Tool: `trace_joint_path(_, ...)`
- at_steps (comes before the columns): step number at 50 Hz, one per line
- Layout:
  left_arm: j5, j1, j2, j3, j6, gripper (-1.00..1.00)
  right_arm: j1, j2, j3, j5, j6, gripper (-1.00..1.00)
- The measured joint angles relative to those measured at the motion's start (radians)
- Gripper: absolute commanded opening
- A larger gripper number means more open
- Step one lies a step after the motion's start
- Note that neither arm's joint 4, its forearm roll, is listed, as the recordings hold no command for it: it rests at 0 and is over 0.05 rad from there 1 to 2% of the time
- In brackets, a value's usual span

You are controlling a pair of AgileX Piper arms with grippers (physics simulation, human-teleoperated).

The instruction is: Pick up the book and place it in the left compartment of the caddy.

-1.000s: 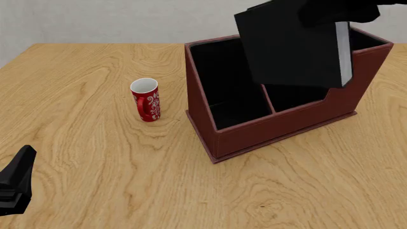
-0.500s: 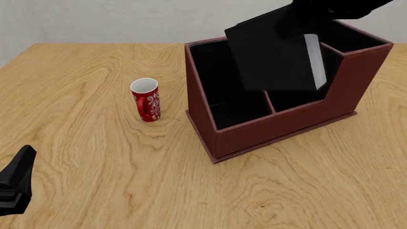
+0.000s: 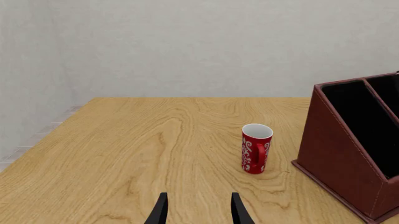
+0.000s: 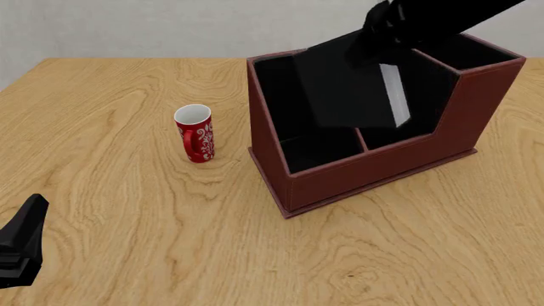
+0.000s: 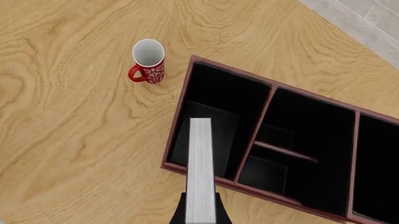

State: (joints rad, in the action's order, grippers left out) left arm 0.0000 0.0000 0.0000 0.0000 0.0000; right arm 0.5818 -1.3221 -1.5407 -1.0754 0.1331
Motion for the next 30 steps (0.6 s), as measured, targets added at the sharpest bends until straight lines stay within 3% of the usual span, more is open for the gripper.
trace_joint_path(30,0.0,0.0,0.0,0.0,0.0,1.0,-0.022,-0.055,0.085,0.113,-0.004,-1.0)
